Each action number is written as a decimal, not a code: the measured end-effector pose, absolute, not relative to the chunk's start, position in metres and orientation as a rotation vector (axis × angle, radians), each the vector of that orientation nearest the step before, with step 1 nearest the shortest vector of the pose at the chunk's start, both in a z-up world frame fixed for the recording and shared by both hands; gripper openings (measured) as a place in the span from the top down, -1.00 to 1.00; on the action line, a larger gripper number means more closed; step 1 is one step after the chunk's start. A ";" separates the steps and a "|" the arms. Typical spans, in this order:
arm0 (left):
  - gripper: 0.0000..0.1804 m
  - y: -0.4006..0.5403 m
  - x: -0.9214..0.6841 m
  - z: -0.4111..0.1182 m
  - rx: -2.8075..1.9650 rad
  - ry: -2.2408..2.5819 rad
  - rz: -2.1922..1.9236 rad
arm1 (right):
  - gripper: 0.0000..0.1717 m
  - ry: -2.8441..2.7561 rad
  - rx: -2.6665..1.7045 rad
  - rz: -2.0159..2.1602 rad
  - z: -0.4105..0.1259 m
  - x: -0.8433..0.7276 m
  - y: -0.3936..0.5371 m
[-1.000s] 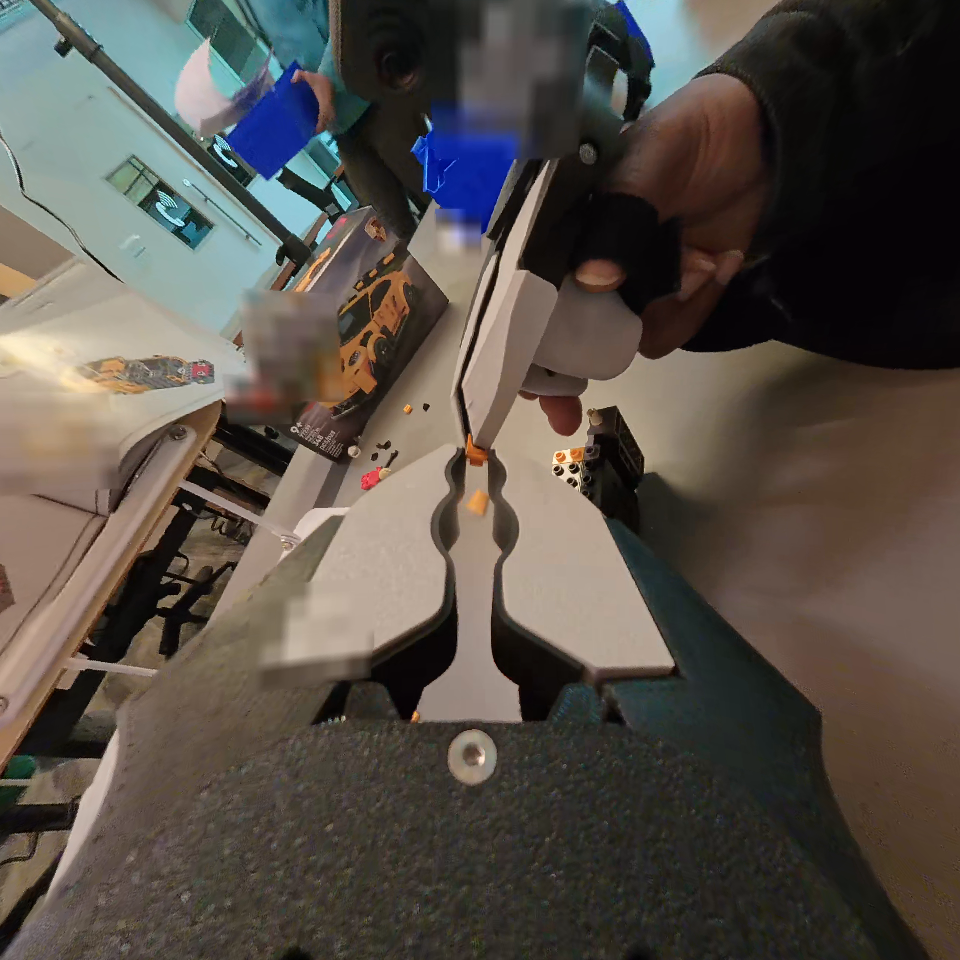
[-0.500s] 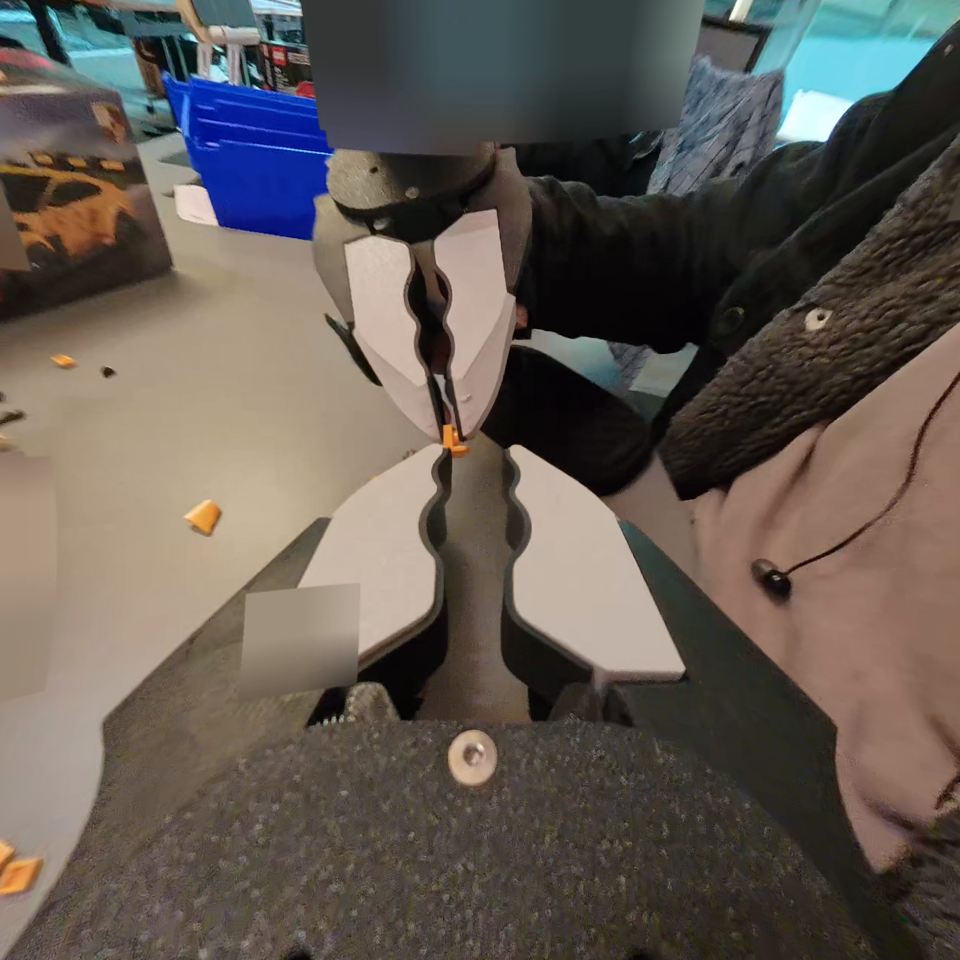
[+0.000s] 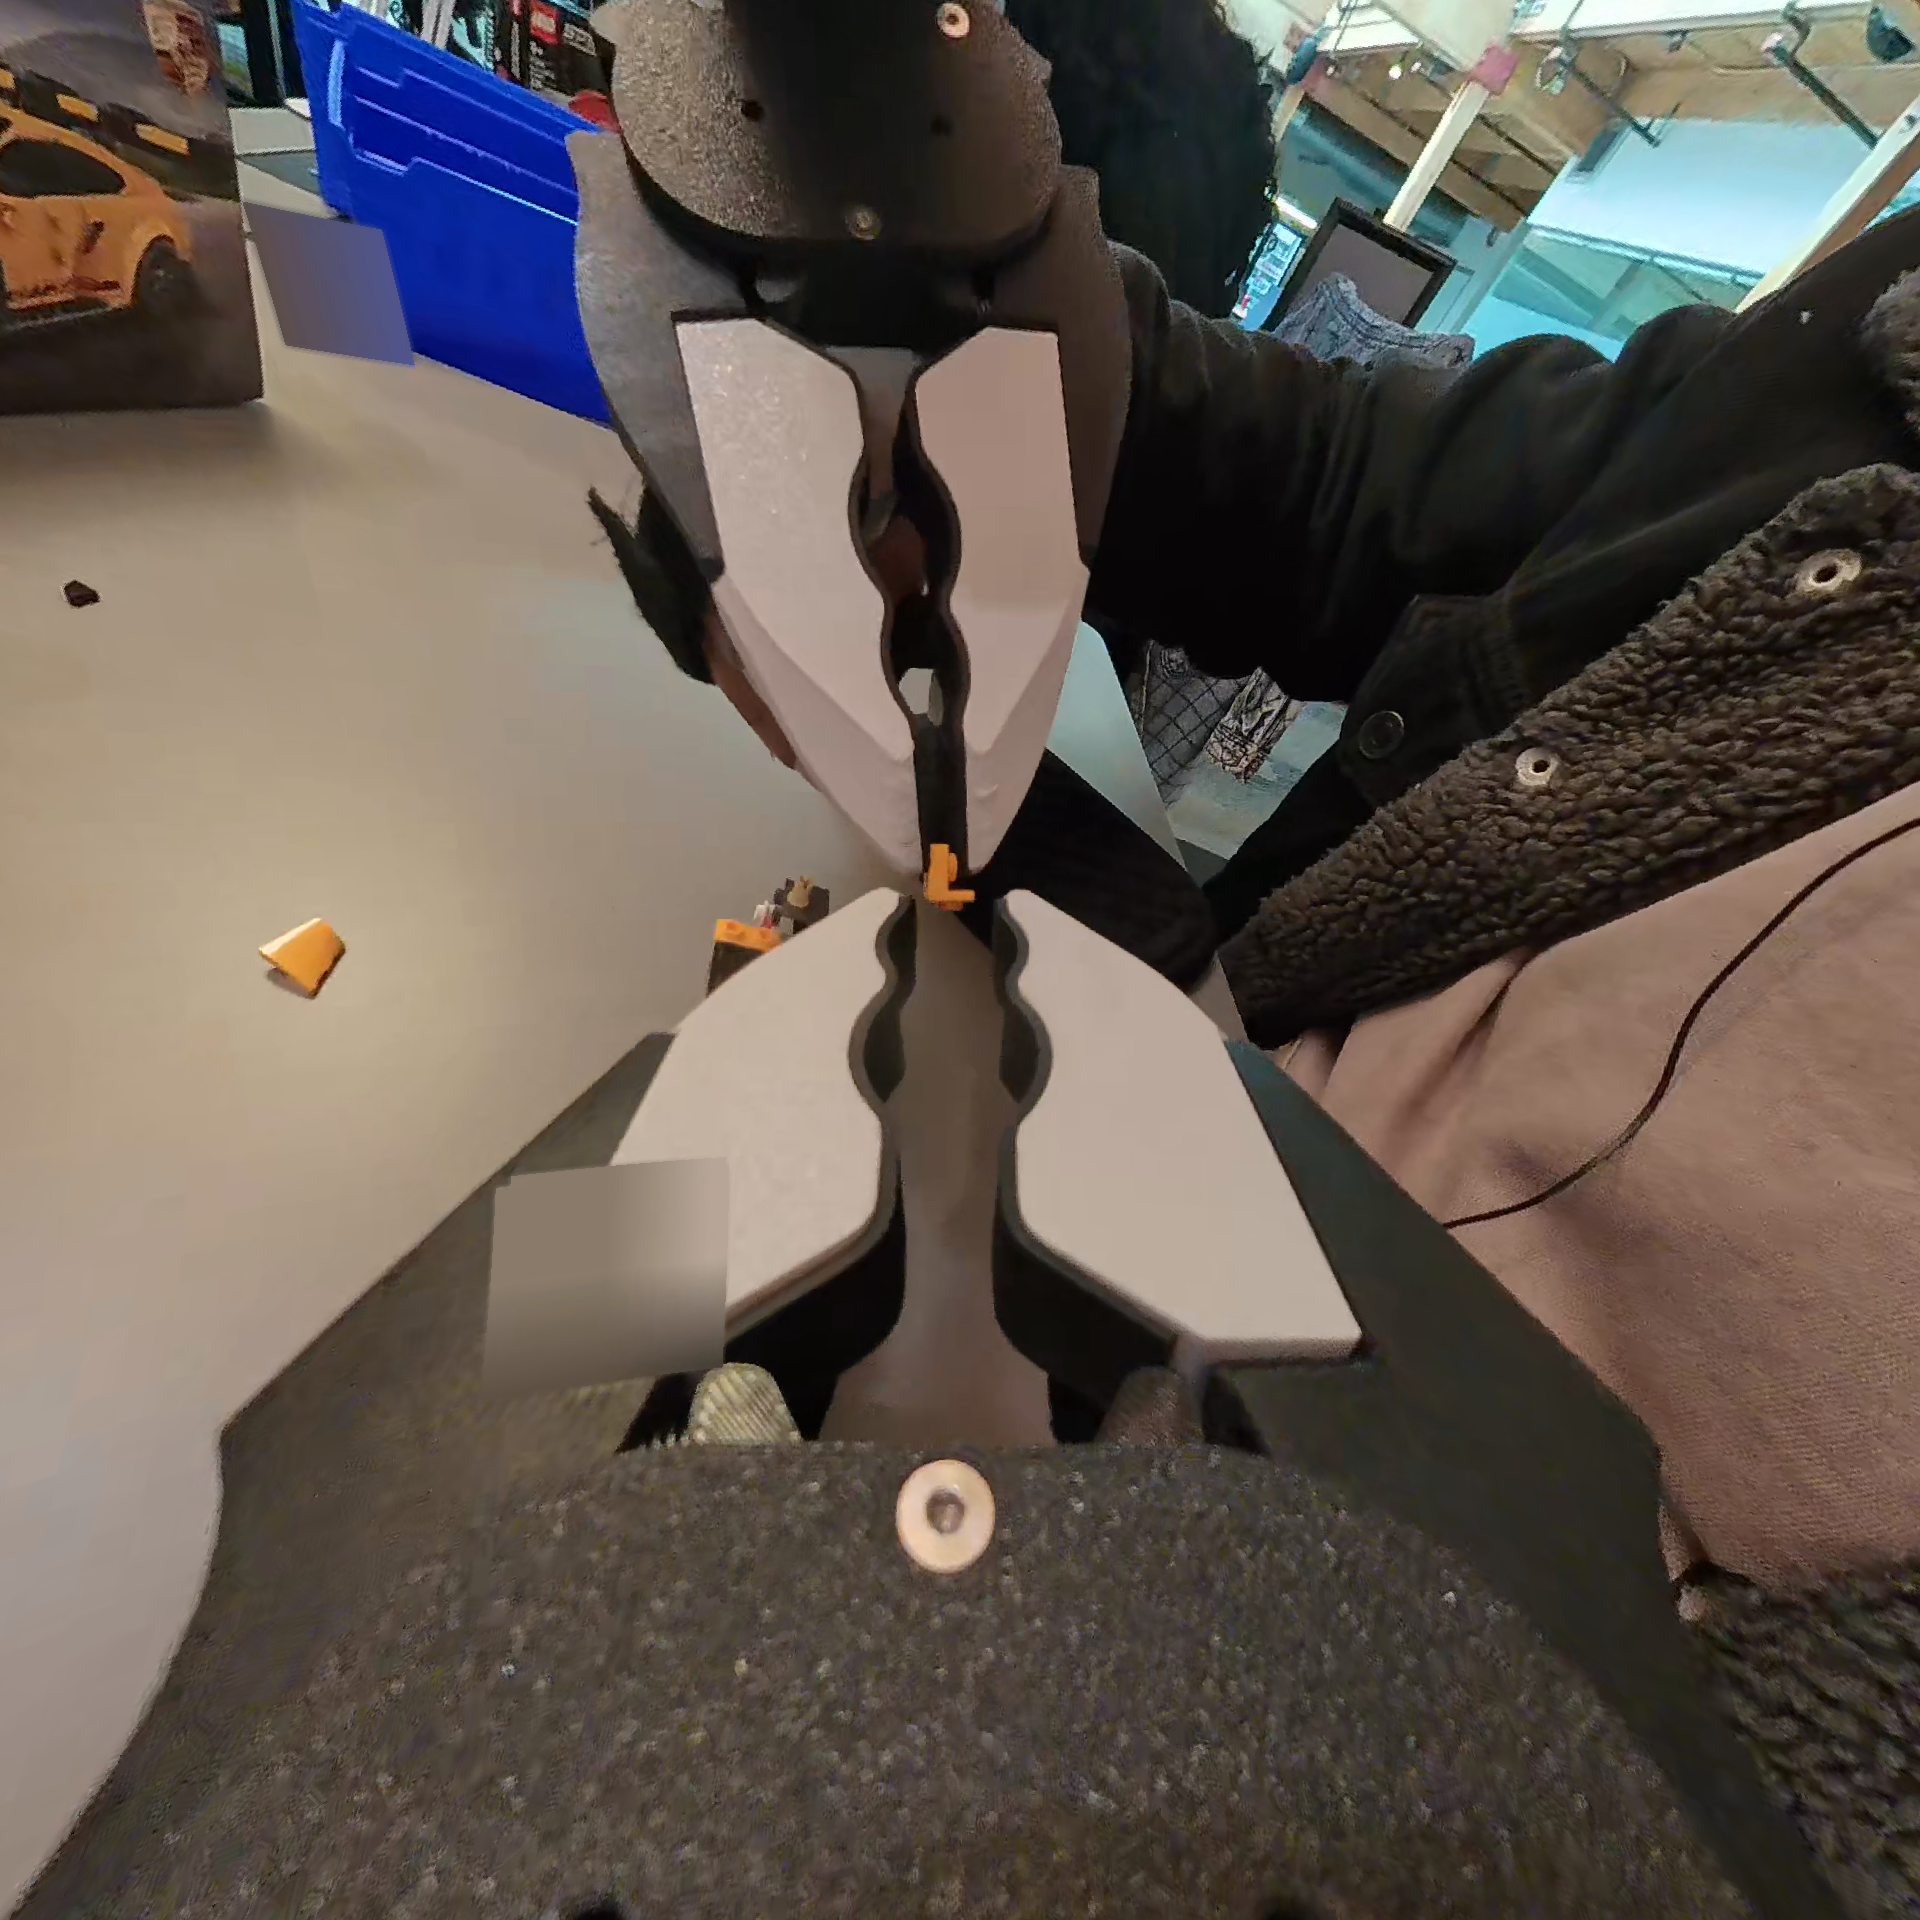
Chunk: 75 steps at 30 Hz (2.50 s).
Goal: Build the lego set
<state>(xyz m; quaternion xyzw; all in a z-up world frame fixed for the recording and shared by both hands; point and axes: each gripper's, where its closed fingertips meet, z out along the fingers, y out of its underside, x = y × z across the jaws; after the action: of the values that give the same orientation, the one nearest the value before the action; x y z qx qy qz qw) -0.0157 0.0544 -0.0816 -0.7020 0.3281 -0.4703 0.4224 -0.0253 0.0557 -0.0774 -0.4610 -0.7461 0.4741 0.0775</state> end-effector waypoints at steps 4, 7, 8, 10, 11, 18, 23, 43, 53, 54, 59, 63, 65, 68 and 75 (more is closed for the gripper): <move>0.91 0.055 -0.016 -0.084 -1.775 0.808 -1.180 | 0.95 -2.256 -1.396 1.418 -0.081 -0.026 0.055; 0.92 0.056 -0.017 -0.083 -1.784 0.775 -1.210 | 0.94 -2.247 -1.411 1.419 -0.080 -0.027 0.056; 0.92 0.058 -0.018 -0.083 -1.785 0.751 -1.222 | 0.94 -2.229 -1.418 1.413 -0.080 -0.029 0.058; 0.92 0.062 -0.022 -0.077 -1.774 0.671 -1.287 | 0.94 -2.166 -1.419 1.411 -0.076 -0.033 0.062; 0.92 0.064 -0.025 -0.073 -1.761 0.617 -1.340 | 0.91 -2.124 -1.410 1.396 -0.073 -0.035 0.065; 0.91 0.077 -0.042 -0.059 -1.700 0.324 -1.593 | 0.77 -1.812 -1.152 0.916 -0.060 -0.051 0.083; 0.91 0.080 -0.042 -0.060 -1.700 0.242 -1.652 | 0.81 -1.789 -1.093 0.681 -0.067 -0.059 0.083; 0.73 0.075 -0.054 -0.063 -1.745 0.419 -1.462 | 0.87 -1.936 -1.170 1.028 -0.080 -0.044 0.073; 0.58 0.065 -0.056 -0.123 -1.956 0.877 -0.963 | 0.87 -2.167 -1.208 0.929 -0.126 -0.035 0.063; 0.54 0.064 -0.055 -0.123 -1.953 0.892 -0.965 | 0.87 -2.173 -1.206 0.915 -0.127 -0.036 0.062; 0.35 0.060 -0.059 -0.136 -1.962 1.007 -0.859 | 0.87 -2.203 -1.198 0.858 -0.133 -0.040 0.061; 0.33 0.061 -0.057 -0.150 -1.978 1.078 -0.762 | 0.87 -2.233 -1.200 0.799 -0.137 -0.041 0.063; 0.35 0.061 -0.057 -0.157 -1.988 1.114 -0.715 | 0.87 -2.253 -1.197 0.758 -0.139 -0.041 0.064; 0.40 0.061 -0.057 -0.160 -1.994 1.133 -0.686 | 0.87 -2.281 -1.182 0.713 -0.140 -0.040 0.064; 0.49 0.061 -0.056 -0.162 -1.993 1.138 -0.670 | 0.86 -2.306 -1.173 0.672 -0.140 -0.042 0.064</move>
<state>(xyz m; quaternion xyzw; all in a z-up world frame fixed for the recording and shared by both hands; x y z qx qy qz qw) -0.0559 0.0614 -0.1622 -0.7755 0.4428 -0.2606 0.3669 -0.0421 0.0642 -0.1405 -0.4269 -0.8391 0.2445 0.2320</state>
